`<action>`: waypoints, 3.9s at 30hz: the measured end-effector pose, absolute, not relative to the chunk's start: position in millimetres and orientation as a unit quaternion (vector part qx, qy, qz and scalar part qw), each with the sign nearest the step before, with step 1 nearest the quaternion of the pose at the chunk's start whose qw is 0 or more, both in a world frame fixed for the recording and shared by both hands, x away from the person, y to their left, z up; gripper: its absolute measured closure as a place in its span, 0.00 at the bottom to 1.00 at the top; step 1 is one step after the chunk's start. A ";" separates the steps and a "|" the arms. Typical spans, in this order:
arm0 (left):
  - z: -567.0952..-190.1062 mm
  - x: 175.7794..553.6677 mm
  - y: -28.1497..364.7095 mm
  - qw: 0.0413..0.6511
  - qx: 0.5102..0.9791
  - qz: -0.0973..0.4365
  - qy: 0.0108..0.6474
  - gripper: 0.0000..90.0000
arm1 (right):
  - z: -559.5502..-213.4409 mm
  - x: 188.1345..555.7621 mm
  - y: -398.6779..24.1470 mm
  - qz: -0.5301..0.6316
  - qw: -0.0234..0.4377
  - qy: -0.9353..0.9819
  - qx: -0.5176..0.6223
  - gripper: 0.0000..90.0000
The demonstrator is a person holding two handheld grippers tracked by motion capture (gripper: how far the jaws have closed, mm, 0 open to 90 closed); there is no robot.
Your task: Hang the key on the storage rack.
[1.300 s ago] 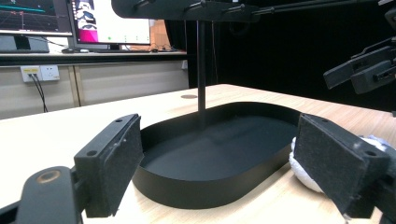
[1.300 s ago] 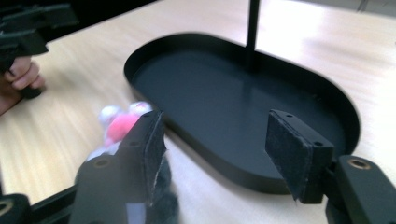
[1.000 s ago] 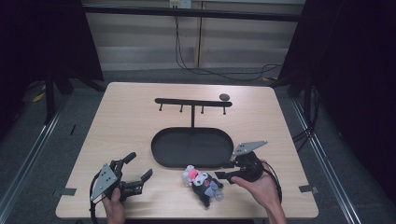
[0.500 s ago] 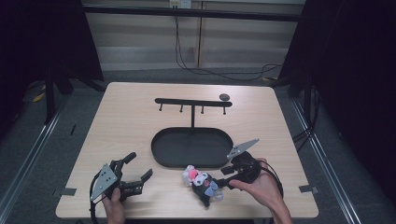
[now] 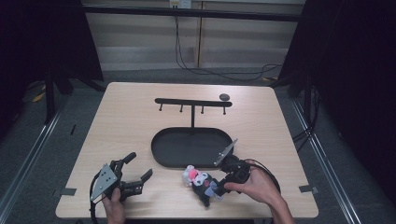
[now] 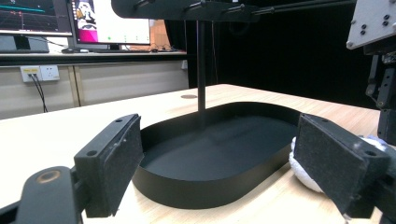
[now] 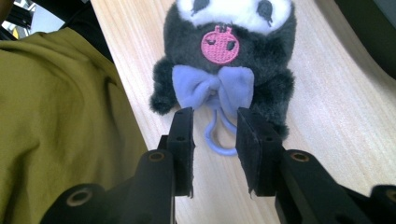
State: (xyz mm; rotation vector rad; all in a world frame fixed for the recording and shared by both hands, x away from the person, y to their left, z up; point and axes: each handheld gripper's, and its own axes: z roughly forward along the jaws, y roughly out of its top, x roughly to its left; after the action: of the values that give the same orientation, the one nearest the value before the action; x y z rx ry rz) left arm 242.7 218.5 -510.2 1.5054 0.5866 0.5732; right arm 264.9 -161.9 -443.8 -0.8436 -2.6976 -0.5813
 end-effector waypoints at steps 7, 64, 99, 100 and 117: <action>-510.2 242.7 218.7 0.654 0.665 0.253 0.258 0.17 | -453.4 270.1 -155.0 -0.173 0.151 -0.932 -0.282 0.79; -510.3 242.6 218.5 0.655 0.663 0.253 0.259 0.17 | -472.5 277.7 -114.2 -0.130 0.146 -0.942 -0.274 0.92; -510.2 242.6 218.6 0.655 0.664 0.253 0.258 0.17 | -394.3 292.3 -118.0 -0.109 0.135 -0.961 -0.216 0.97; -510.2 242.7 218.6 0.655 0.663 0.253 0.258 0.17 | -392.8 292.9 -117.1 -0.107 0.135 -0.962 -0.214 0.97; -510.2 242.6 218.5 0.655 0.663 0.253 0.258 0.17 | -351.2 303.3 -103.5 -0.103 0.114 -0.975 -0.158 0.97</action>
State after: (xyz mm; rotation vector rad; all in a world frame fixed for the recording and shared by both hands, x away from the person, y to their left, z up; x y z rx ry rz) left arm 242.6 218.5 -510.2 1.5038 0.5859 0.5738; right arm 303.3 -103.5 -351.2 -0.4639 -2.8595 -0.3005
